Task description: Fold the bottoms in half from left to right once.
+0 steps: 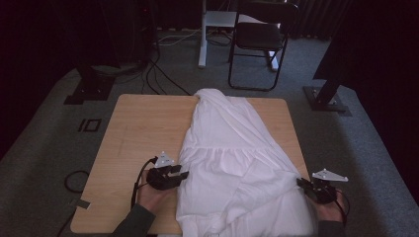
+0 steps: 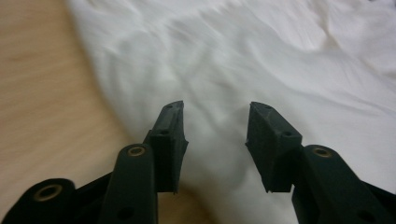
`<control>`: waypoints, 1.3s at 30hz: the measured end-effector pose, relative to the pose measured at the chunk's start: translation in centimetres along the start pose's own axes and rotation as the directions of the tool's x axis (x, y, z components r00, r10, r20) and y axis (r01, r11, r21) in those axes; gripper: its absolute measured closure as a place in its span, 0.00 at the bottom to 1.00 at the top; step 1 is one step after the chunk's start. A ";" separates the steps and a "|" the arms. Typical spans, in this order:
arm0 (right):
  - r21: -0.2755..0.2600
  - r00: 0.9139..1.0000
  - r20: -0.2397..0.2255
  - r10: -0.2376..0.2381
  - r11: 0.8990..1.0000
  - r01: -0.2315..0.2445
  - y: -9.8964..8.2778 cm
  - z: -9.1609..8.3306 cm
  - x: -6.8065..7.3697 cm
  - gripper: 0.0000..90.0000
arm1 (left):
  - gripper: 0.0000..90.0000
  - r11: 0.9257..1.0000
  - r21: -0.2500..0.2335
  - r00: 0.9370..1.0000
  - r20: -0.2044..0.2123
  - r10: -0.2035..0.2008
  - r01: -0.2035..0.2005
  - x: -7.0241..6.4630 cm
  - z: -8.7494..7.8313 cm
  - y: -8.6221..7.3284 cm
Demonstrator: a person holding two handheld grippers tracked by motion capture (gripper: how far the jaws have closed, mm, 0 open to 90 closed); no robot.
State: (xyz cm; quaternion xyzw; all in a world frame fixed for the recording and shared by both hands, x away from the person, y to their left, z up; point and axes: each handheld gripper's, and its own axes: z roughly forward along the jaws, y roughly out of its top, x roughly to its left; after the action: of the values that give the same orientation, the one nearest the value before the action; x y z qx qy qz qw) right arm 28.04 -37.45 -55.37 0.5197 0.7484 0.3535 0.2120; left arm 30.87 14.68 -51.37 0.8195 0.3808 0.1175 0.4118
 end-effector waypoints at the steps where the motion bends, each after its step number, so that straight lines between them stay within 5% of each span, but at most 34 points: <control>1: 0.000 1.000 0.000 0.000 1.000 0.000 0.0 0.0 0.0 0.92 | 0.60 1.000 0.000 1.000 0.000 0.000 0.000 0.0 0.0 0.0; 4: 0.028 1.000 0.002 0.002 1.000 -0.002 -0.3 0.7 0.1 0.90 | 0.58 1.000 0.018 1.000 0.022 0.020 -0.020 -0.8 1.0 -0.3; 6: 0.040 1.000 0.007 0.001 0.999 -0.001 -0.2 0.9 0.2 0.90 | 0.62 0.993 0.097 0.997 -0.017 0.073 -0.071 -1.6 3.4 -1.1; 11: 0.037 1.000 -0.006 0.028 0.999 -0.027 0.1 1.4 0.5 0.91 | 0.97 0.984 0.137 0.989 -0.082 0.127 -0.115 -2.2 4.7 -1.3; 13: 0.041 1.000 -0.008 0.028 0.999 -0.028 0.5 1.8 0.7 0.92 | 0.98 0.979 0.140 0.979 -0.123 0.162 -0.145 -1.9 4.9 -1.0; 18: 0.036 1.000 -0.014 0.020 0.999 -0.020 1.4 3.0 1.6 0.92 | 0.98 0.982 0.150 0.974 -0.179 0.141 -0.115 0.5 5.1 -0.3; 19: 0.037 1.000 -0.012 0.009 0.999 -0.009 2.2 3.8 2.4 0.92 | 0.98 0.985 0.152 0.965 -0.232 0.122 -0.088 2.2 5.1 0.1; 22: 0.050 1.000 -0.016 -0.004 0.999 0.005 3.3 4.8 3.2 0.92 | 0.99 0.986 0.162 0.949 -0.302 0.091 -0.043 5.4 5.0 0.8; 23: 0.050 1.000 -0.016 -0.004 0.999 0.005 3.3 4.8 3.2 0.92 | 0.99 0.986 0.162 0.949 -0.302 0.091 -0.043 5.4 5.0 0.8; 24: 0.051 1.000 -0.027 -0.004 0.999 0.005 3.7 5.2 3.5 0.92 | 0.99 0.984 0.177 0.939 -0.332 0.088 -0.030 6.7 5.1 1.3; 25: 0.048 0.998 -0.069 0.000 0.999 0.003 4.7 6.4 4.4 0.92 | 0.99 0.979 0.204 0.921 -0.378 0.099 -0.022 8.1 5.3 2.0; 26: 0.048 0.998 -0.069 0.000 0.999 0.003 4.7 6.4 4.4 0.92 | 0.99 0.979 0.204 0.921 -0.378 0.099 -0.022 8.1 5.3 2.0; 27: 0.054 0.996 -0.085 -0.031 0.998 0.035 5.8 7.6 5.7 0.92 | 0.99 0.974 0.225 0.902 -0.417 0.107 -0.012 9.7 5.7 2.8; 28: 0.054 0.996 -0.085 -0.031 0.998 0.035 5.8 7.6 5.7 0.92 | 0.99 0.974 0.225 0.902 -0.417 0.107 -0.012 9.7 5.7 2.8; 29: 0.056 0.994 -0.093 -0.049 0.997 0.055 6.7 8.6 6.4 0.92 | 0.99 0.972 0.236 0.887 -0.452 0.099 0.011 11.3 6.0 3.5; 30: 0.056 0.994 -0.093 -0.049 0.997 0.055 6.7 8.6 6.4 0.92 | 0.99 0.972 0.236 0.887 -0.452 0.099 0.011 11.3 6.0 3.5; 31: 0.050 0.994 -0.105 -0.040 0.998 0.046 7.6 9.6 6.8 0.92 | 0.99 0.973 0.221 0.879 -0.473 0.051 0.063 12.8 6.2 4.0; 33: 0.039 0.994 -0.105 -0.020 0.999 0.024 8.2 10.4 6.5 0.93 | 0.98 0.974 0.213 0.879 -0.476 0.035 0.077 13.2 6.1 4.1; 35: 0.034 0.995 -0.097 -0.005 0.999 0.008 8.4 10.7 6.0 0.93 | 0.95 0.977 0.185 0.893 -0.450 -0.008 0.101 13.7 5.7 3.9; 36: 0.034 0.995 -0.097 -0.005 0.999 0.008 8.4 10.7 6.0 0.93 | 0.90 0.977 0.185 0.893 -0.450 -0.008 0.101 13.7 5.7 3.9; 37: 0.051 0.996 -0.092 0.023 0.999 -0.018 8.6 10.6 5.4 0.91 | 0.83 0.981 0.171 0.906 -0.423 -0.007 0.087 13.3 5.1 3.4; 38: 0.051 0.996 -0.092 0.023 0.999 -0.018 8.6 10.6 5.4 0.91 | 0.80 0.981 0.171 0.906 -0.423 -0.007 0.087 13.3 5.1 3.4; 39: 0.077 0.998 -0.068 0.006 0.997 0.000 8.8 10.2 5.4 0.76 | 0.76 0.986 0.147 0.912 -0.409 -0.015 0.082 12.9 4.2 3.0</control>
State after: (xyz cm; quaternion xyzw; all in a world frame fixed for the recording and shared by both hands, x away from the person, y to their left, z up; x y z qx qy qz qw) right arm 38.58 -27.43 -55.23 0.5161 0.7674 0.3425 0.1656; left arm 43.36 20.37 -53.34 0.7979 0.4866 0.2438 0.2590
